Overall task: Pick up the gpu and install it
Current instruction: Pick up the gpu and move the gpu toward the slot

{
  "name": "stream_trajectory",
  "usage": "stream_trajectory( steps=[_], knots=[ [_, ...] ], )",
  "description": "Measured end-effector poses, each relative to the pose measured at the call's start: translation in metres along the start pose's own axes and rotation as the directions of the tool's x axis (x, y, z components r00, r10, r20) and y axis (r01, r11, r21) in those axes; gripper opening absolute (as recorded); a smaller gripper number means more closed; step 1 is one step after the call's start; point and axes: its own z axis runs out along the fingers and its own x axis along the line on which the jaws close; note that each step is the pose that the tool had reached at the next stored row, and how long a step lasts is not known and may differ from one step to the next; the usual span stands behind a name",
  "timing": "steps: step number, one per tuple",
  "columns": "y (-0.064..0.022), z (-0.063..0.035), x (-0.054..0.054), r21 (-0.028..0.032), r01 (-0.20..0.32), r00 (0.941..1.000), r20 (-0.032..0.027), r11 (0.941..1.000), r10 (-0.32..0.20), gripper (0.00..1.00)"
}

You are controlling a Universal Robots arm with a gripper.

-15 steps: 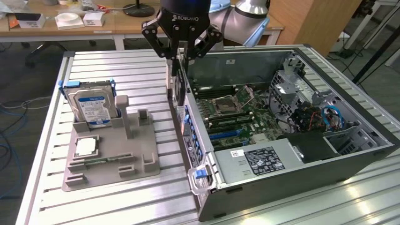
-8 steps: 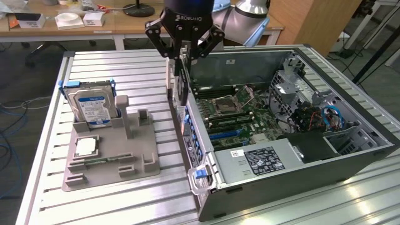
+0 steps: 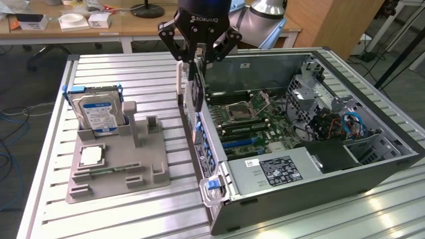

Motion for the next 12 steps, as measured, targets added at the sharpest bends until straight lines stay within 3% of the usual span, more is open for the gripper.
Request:
stream_trajectory(
  steps=[12],
  knots=[
    [0.0007, -0.0003, -0.0090, 0.0001, 0.000, 1.0000, 0.0000, 1.0000, 0.000, 0.26]
  ],
)
